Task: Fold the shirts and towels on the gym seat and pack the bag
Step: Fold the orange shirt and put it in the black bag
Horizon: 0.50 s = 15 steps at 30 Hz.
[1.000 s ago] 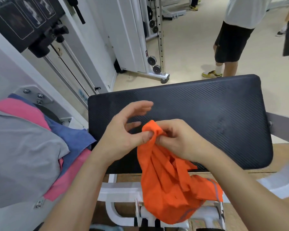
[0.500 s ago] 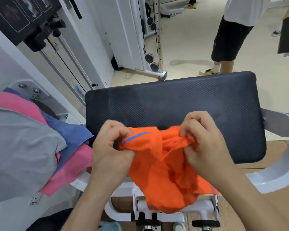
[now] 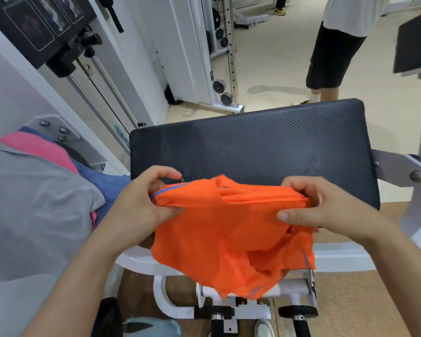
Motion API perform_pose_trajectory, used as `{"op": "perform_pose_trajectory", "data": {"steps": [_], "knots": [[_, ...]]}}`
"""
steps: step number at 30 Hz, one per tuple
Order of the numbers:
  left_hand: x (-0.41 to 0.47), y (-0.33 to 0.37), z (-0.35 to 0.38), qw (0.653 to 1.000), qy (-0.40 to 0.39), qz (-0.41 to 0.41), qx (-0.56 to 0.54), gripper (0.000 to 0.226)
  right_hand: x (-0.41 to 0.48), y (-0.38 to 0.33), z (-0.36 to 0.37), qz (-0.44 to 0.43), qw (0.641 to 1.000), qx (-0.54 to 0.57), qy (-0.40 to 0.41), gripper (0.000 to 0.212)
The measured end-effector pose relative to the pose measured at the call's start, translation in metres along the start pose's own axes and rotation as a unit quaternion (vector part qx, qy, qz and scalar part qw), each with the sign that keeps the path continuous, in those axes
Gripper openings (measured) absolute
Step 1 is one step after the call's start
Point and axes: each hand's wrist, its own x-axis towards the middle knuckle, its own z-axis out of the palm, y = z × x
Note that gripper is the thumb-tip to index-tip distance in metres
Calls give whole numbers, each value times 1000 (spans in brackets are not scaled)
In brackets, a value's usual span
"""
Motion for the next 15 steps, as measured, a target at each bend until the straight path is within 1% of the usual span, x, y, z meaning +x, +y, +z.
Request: {"op": "perform_pose_trajectory", "data": {"steps": [1, 2, 4, 5, 6, 8, 10, 11, 12, 13, 14, 15], "knots": [[-1, 0, -4, 999, -11, -15, 43, 47, -4, -6, -2, -7, 1000, -7, 7, 22], [-2, 3, -6, 995, -32, -30, 89, 44, -6, -10, -3, -20, 999, -33, 23, 21], [-5, 8, -12, 987, -75, -50, 136, 21, -11, -17, -4, -34, 992, -109, 57, 17], [-8, 11, -15, 986, -82, -52, 133, 16, -15, -21, -5, -33, 988, -137, 67, 17], [-12, 12, -19, 989, -86, -44, 115, 20, -19, -23, -6, -32, 983, -164, 74, 20], [-22, 10, -30, 996, -76, -2, 41, 28, -28, -26, -6, -18, 967, -239, 84, 27], [-32, 6, -42, 996, -61, 30, -51, 44, -35, -23, -3, 22, 948, -306, 91, 22], [-36, 1, -47, 994, -51, 30, -95, 54, -38, -19, -1, 43, 934, -341, 98, 16], [-40, -3, -50, 989, -42, 29, -138, 59, -43, -16, 0, 54, 921, -369, 114, 15], [-44, -9, -53, 984, -33, 33, -172, 60, -49, -15, 2, 62, 915, -377, 130, 16], [-49, -13, -55, 979, -26, 42, -196, 58, -56, -15, 3, 69, 926, -344, 136, 16], [-54, -18, -56, 975, -18, 50, -217, 55, -64, -17, 6, 73, 950, -272, 134, 17]]}}
